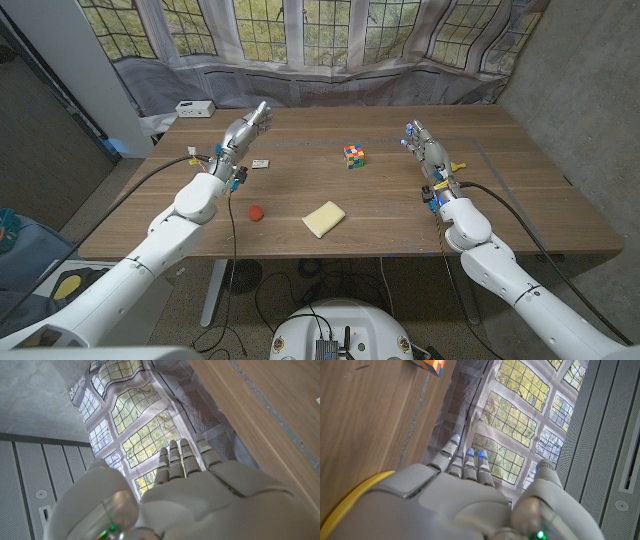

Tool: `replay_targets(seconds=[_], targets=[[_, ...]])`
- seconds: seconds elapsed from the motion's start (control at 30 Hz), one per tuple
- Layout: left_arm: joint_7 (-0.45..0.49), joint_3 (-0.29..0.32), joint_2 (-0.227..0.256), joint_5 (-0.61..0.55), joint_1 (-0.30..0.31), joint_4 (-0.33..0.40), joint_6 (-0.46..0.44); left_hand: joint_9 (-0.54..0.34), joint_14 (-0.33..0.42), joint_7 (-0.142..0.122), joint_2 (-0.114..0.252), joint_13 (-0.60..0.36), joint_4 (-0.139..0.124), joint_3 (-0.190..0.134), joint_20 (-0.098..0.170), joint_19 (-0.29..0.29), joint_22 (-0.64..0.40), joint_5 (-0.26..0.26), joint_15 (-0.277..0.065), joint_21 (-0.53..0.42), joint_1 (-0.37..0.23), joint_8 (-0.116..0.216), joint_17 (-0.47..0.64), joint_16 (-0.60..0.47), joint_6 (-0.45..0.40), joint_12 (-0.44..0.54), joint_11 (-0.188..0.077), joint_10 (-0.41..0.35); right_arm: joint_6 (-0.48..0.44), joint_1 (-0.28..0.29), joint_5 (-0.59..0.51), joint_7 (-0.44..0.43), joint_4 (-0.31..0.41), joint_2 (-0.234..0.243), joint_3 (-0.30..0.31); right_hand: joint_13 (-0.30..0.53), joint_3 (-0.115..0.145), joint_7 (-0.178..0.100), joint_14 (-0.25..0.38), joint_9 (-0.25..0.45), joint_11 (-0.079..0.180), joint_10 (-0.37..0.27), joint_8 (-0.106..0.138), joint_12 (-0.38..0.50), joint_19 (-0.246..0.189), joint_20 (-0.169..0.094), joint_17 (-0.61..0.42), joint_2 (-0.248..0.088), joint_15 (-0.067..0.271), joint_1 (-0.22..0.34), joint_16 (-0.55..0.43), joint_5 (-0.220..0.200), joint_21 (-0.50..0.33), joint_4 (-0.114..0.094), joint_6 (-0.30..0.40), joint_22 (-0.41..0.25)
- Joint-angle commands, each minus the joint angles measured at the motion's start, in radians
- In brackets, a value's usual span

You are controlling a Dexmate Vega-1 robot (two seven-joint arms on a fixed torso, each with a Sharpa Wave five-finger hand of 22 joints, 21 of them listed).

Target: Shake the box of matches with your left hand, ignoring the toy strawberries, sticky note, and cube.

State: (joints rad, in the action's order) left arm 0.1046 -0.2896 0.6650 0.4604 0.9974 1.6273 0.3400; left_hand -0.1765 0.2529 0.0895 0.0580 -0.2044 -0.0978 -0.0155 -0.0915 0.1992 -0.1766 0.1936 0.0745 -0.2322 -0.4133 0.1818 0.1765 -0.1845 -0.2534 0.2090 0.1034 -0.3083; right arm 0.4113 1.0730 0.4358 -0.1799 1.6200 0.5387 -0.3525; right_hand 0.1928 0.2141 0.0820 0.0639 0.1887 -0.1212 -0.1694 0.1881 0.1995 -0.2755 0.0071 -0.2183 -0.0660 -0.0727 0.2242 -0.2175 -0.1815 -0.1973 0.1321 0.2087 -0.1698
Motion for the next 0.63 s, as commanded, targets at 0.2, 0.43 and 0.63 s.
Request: replay_targets(seconds=[0.2,0.43,0.63], targets=[[-0.118,0.011,-0.046,0.176,0.007,-0.088,0.035,-0.002,-0.037,0.021,0.008,0.003,0.007,0.002,0.029,-0.022,-0.001,0.004,0.010,0.024,0.000,-0.004,0.002,0.008,0.032,-0.013,0.003,0.036,-0.018,-0.039,-0.007,0.017,-0.019,-0.009,-0.029,0.003,-0.004,0.003,-0.004,0.001,-0.005,0.004,0.000,-0.003,0.008,0.002,-0.003,0.005,-0.005,-0.004,0.005,0.002,0.002,-0.001,-0.002,-0.002],[-0.132,0.011,-0.039,0.179,0.005,-0.099,0.038,-0.002,-0.038,0.025,0.009,0.003,0.008,0.002,0.027,-0.026,-0.001,0.004,0.011,0.026,0.000,0.000,0.002,0.006,0.026,-0.011,0.005,0.035,-0.024,-0.047,-0.010,0.012,-0.031,-0.020,-0.040,0.003,-0.004,0.003,-0.005,0.000,-0.006,0.004,0.001,-0.003,0.010,0.004,-0.003,0.005,-0.007,-0.004,0.006,0.001,0.003,-0.001,-0.001,-0.003],[-0.147,0.005,-0.040,0.191,-0.011,-0.123,0.025,-0.002,-0.036,0.026,0.010,0.003,0.008,0.002,0.029,-0.027,-0.001,0.004,0.009,0.028,0.000,0.002,0.002,0.004,0.022,-0.009,0.004,0.032,-0.024,-0.065,-0.013,0.010,-0.056,-0.037,-0.050,0.003,-0.004,0.004,-0.005,0.000,-0.007,0.002,0.002,-0.002,0.011,0.005,-0.003,0.005,-0.008,-0.003,0.006,0.001,0.003,-0.001,0.000,-0.003]])
